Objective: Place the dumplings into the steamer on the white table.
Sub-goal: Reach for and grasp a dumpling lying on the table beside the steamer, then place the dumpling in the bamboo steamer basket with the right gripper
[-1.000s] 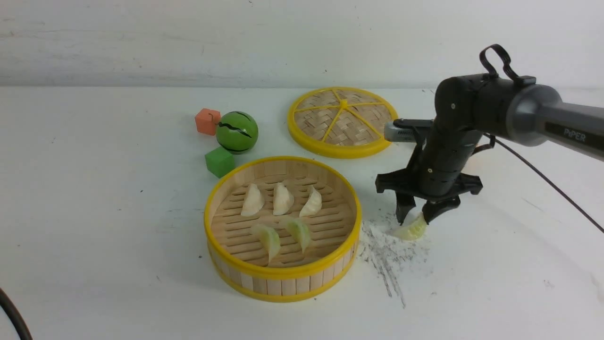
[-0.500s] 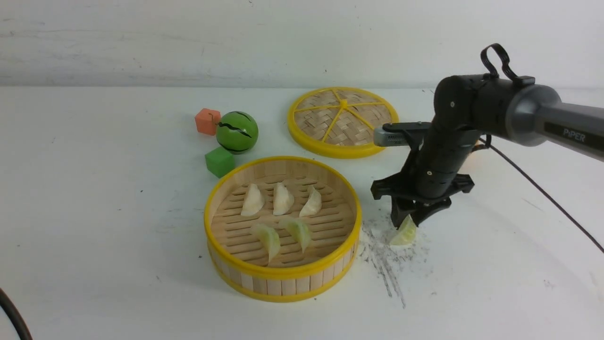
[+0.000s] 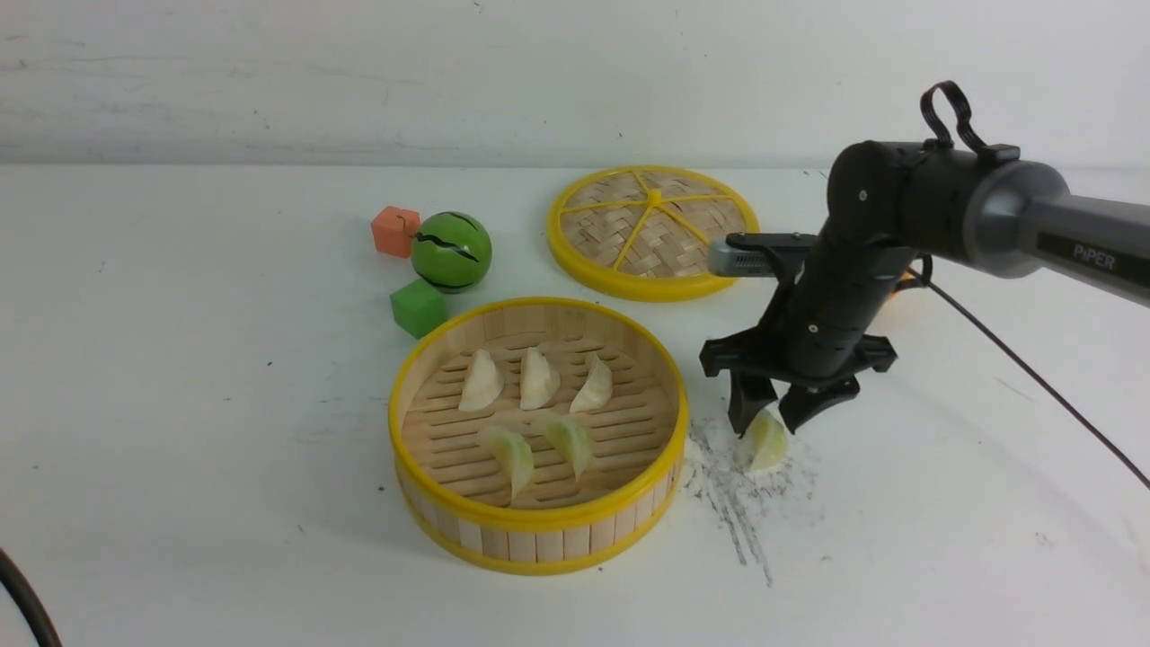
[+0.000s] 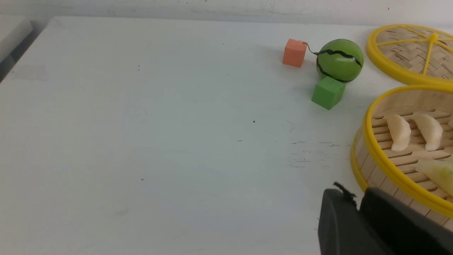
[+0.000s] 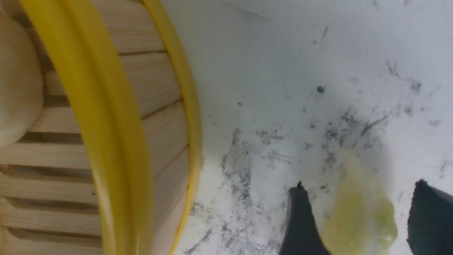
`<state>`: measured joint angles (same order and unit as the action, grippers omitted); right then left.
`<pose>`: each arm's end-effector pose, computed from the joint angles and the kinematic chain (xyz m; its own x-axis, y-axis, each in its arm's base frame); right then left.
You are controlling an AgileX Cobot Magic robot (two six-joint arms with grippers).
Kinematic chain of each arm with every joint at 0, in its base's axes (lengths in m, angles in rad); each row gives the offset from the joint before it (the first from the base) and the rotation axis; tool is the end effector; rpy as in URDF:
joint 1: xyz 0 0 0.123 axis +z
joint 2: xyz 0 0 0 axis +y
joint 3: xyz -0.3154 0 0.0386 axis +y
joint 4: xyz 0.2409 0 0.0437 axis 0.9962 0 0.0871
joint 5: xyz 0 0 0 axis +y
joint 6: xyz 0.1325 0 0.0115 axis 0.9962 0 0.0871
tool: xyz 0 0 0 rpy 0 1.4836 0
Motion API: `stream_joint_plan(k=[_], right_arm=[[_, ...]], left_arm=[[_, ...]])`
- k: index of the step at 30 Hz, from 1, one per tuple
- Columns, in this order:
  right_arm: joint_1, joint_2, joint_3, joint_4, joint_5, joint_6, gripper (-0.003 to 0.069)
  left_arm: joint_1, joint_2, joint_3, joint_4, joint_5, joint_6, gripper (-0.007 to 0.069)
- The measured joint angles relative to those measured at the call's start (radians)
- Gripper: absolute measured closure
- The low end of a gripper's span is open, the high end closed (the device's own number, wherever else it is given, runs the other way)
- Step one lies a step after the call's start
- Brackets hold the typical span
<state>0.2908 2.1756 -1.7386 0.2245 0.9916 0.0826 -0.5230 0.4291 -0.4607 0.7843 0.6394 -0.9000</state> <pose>0.4517 0.1611 0.1712 -0.9771 -0.0817 -0.1965 -0.1262 0.9659 0.2261 0.0984 0.0080 0.2974 -0.3270 -0.0448 -0.9440 0.0401 0.9973 -0.0613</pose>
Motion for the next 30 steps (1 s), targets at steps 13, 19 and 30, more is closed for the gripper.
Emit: stream_joint_plan(k=[13,19,30], right_arm=[[0.0,0.019,-0.009,-0.017,0.032,-0.021,0.0468],[0.0,0.003,-0.009,-0.019,0.035,-0.083,0.0468],[0.085,-0.144,-0.136,0.109,0.06,-0.262,0.047]], left_arm=[[0.0,0.0,0.0,0.0,0.0,0.0,0.0531],[0.0,0.0,0.0,0.0,0.0,0.0,0.0526],[0.0,0.0,0.0,0.0,0.0,0.0,0.0523]])
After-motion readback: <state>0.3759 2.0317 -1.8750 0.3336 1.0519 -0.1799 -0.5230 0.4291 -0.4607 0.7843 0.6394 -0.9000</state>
